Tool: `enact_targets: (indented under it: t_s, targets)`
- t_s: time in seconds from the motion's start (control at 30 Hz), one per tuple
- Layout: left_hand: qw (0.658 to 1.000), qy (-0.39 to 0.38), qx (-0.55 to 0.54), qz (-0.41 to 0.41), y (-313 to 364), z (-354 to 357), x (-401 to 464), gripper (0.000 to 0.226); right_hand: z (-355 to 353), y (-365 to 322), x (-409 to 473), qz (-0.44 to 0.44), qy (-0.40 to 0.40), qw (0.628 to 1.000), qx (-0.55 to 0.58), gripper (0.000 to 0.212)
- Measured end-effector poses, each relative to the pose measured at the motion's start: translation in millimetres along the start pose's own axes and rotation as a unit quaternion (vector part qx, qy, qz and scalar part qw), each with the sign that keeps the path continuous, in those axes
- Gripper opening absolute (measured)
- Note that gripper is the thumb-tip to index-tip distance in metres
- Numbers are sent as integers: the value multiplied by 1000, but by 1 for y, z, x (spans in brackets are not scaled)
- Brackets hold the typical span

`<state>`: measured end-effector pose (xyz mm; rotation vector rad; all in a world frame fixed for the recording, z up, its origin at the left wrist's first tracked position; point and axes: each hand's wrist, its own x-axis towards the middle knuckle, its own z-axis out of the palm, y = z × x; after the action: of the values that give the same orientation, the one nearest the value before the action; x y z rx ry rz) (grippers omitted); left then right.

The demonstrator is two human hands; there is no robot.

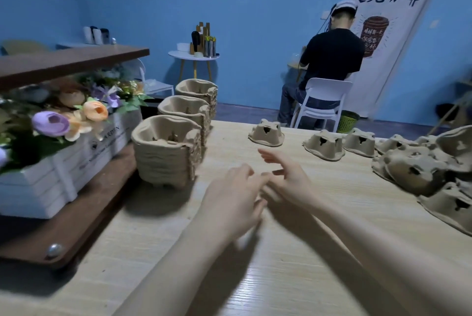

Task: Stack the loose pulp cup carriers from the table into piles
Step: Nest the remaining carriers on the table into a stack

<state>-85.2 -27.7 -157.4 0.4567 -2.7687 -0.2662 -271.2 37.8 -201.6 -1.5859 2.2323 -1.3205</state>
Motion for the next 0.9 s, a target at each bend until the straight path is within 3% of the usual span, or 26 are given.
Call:
enact_targets:
  t_s: [0.07, 0.17, 0.57, 0.9]
  targets:
    - [995, -89, 36, 0, 2, 13, 19, 48, -17, 13, 8, 21, -1, 999, -33, 52]
    - [987, -146, 66, -18, -3, 26, 35, 46, -40, 27, 32, 42, 7, 996, -83, 49]
    - [990, -135, 40, -4, -21, 36, 40, 45, -44, 74, 161, 141, -41, 955, -259, 65]
    - [993, -105, 44, 2, -20, 40, 37, 41, -47, 66, 162, 113, -71, 964, -229, 72]
